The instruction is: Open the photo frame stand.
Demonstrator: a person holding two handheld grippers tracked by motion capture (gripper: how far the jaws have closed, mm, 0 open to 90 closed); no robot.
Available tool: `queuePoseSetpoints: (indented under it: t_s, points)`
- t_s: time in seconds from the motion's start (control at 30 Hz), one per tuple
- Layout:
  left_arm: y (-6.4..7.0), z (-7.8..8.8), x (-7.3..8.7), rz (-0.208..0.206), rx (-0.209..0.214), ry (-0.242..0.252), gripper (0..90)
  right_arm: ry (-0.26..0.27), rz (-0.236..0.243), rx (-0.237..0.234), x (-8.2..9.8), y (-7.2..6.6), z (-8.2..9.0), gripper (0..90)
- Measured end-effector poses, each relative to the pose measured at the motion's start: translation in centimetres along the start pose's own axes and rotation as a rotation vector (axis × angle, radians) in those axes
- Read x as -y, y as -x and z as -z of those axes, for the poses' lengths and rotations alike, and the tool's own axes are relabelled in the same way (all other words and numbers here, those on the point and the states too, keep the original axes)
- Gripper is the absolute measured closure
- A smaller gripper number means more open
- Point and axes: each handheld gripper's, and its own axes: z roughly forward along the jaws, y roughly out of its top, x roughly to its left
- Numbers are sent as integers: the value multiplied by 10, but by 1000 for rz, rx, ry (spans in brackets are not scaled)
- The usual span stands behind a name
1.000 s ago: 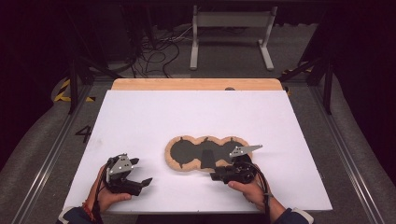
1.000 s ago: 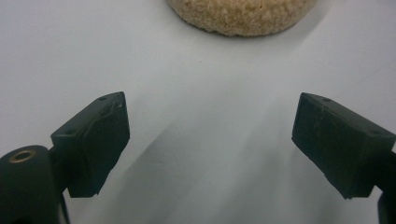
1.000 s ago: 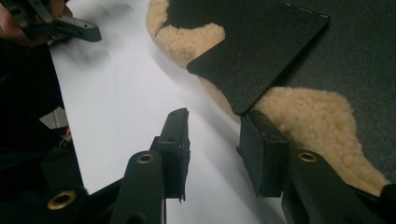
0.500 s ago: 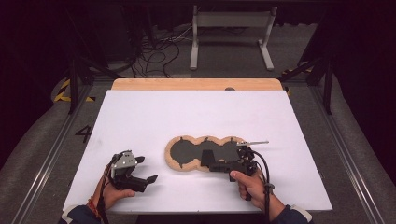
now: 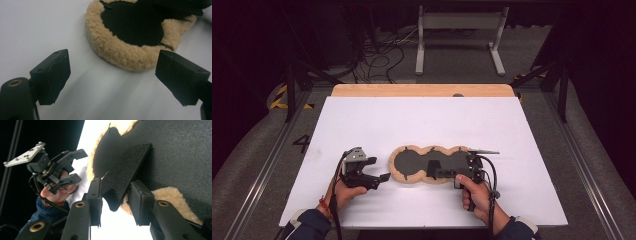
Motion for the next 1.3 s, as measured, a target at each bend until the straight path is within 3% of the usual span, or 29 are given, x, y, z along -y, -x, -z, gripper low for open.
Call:
queuePoseSetpoints:
  t_s: [0.13, 0.33, 0.53, 0.7, 0.87, 1.0, 1.03, 1.3]
  points:
    - [-5, -12, -9, 22, 4, -20, 136, 10, -21, 13, -3, 2, -4, 664]
    - [-9, -26, -18, 63, 31, -40, 135, 0, 1, 8, -5, 3, -5, 665]
    - [-13, -32, -19, 80, 60, -58, 118, 1, 53, 14, -4, 2, -6, 678]
    - [-11, -32, -18, 87, 118, -60, 121, 2, 123, 26, -2, -1, -6, 690]
    - [-7, -33, -17, 72, 160, -70, 145, 1, 219, 44, 0, -5, -7, 694]
    - [-3, -35, -18, 14, 184, -75, 189, 1, 276, 42, 0, -6, -8, 693]
    - [-3, -35, -18, 15, 183, -74, 188, 2, 287, 36, 0, -5, -8, 693]
    - [-7, -28, -17, 72, 193, -36, 298, 6, 304, 27, 0, -4, -8, 692]
